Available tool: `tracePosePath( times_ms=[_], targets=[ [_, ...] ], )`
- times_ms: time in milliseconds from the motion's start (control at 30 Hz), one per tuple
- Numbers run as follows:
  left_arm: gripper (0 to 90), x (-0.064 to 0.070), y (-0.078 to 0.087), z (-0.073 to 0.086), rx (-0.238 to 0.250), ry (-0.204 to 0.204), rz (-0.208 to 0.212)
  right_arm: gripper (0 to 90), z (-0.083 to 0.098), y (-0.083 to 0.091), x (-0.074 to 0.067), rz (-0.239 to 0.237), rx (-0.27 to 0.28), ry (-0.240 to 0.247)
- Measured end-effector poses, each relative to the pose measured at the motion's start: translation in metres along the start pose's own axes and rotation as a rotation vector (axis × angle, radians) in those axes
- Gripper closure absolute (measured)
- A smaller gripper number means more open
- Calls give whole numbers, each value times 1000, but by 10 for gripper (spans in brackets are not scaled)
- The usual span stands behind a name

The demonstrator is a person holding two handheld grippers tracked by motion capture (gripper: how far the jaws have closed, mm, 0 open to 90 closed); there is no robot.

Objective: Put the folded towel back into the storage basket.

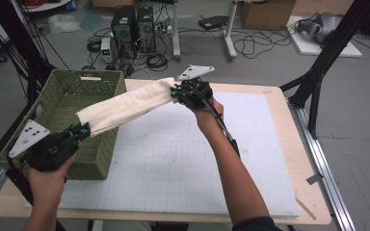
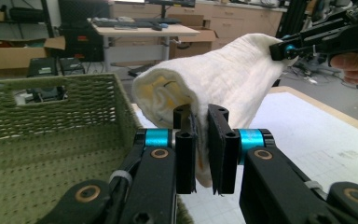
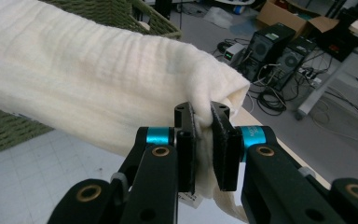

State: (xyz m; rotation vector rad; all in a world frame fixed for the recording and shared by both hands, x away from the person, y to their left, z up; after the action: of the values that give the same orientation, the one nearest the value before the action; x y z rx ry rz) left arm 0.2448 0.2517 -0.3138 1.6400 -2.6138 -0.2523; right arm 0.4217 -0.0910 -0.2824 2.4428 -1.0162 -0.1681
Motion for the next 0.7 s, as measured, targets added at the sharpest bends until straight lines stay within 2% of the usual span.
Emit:
tracePosePath(
  times_ms=[367,700],
  targets=[
    [819,-16,20,4,7,17,-70,820,-23,-30,-18,-43,15,43],
    [819,-27,37,7,14,34,-120,820,-37,-53,-35,-81,24,59]
  ],
)
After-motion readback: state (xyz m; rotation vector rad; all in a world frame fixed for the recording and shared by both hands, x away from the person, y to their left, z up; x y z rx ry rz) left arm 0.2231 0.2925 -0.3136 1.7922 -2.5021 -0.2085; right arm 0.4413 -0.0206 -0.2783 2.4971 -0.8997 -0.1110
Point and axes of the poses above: each handheld gripper's, and its own axes: y roughly backward along the jaws, z roughly out of its underside, x roughly to its right, the point moved 1 cm from there along -y, roughly forward along the jaws, and after that the axes turned 8 degrees about -y, right-handed, at the moved point
